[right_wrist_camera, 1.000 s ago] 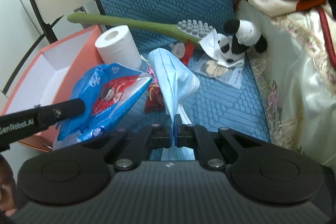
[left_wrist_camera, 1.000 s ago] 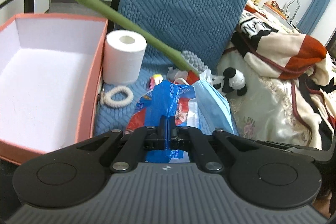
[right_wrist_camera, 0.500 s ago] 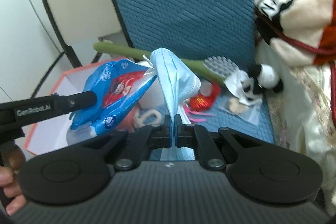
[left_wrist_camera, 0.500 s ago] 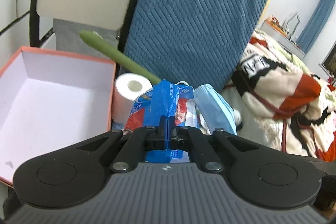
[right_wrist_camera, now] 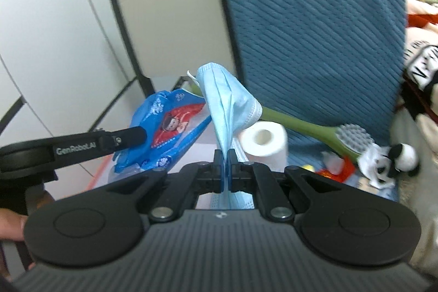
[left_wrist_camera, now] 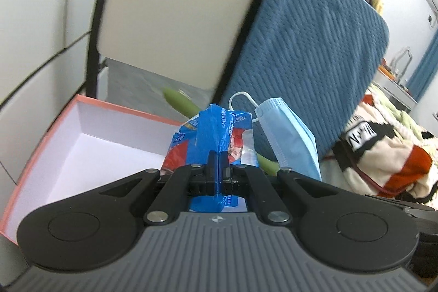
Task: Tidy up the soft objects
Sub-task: 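Lower the mask into the pink box and open the right tool while the left tool releases the bag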
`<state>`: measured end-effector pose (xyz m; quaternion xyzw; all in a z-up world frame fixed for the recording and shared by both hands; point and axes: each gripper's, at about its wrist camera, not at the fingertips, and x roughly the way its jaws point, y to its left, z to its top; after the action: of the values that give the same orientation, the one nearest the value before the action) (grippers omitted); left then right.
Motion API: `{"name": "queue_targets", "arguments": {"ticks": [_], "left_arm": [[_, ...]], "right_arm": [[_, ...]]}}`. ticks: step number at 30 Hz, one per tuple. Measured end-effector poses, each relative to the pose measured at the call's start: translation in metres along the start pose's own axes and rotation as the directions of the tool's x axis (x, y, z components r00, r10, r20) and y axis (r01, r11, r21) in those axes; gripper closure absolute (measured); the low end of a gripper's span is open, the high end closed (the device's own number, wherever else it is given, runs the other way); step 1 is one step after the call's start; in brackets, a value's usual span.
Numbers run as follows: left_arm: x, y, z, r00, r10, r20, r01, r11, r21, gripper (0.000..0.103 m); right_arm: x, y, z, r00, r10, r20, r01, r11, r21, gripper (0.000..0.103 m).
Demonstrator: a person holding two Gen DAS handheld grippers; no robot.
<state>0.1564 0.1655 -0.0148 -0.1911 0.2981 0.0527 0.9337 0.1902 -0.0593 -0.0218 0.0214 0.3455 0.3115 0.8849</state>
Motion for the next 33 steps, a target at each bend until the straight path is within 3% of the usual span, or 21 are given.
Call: {"name": "queue_targets", "arguments": {"ticks": [10,22,30,31,32,33], "left_arm": [[-0.011,0.072,0.018,0.998,0.059,0.002,-0.059,0.998,-0.025,0.102],[0.028,0.166,-0.020,0.982,0.110,-0.156,-0.122,0.990,-0.071,0.102],[0.048,0.188,-0.040,0.965,0.102,-0.241,-0.122,0.990,-0.070,0.101],[0.048,0.189,-0.041,0.964,0.102,-0.245,-0.123,0.990,-0.073,0.100],[0.049,0.192,-0.041,0.963,0.102,-0.251,-0.126,0.989,-0.080,0.091],[0.048,0.194,-0.041,0.962,0.101,-0.254,-0.128,0.988,-0.091,0.076]], "right_arm": [[0.052,0.060,-0.003,0.997,0.059,-0.055,-0.060,0.998,-0.021,0.096],[0.137,0.086,-0.048,0.968,0.028,-0.249,-0.039,0.998,-0.040,0.096],[0.163,0.084,-0.068,0.944,0.045,-0.327,-0.054,0.998,-0.016,0.094],[0.164,0.084,-0.067,0.943,0.044,-0.329,-0.052,0.999,-0.015,0.094],[0.165,0.084,-0.065,0.943,0.044,-0.330,-0.052,0.999,-0.015,0.092],[0.165,0.085,-0.064,0.944,0.046,-0.328,-0.054,0.998,-0.015,0.090]]}}
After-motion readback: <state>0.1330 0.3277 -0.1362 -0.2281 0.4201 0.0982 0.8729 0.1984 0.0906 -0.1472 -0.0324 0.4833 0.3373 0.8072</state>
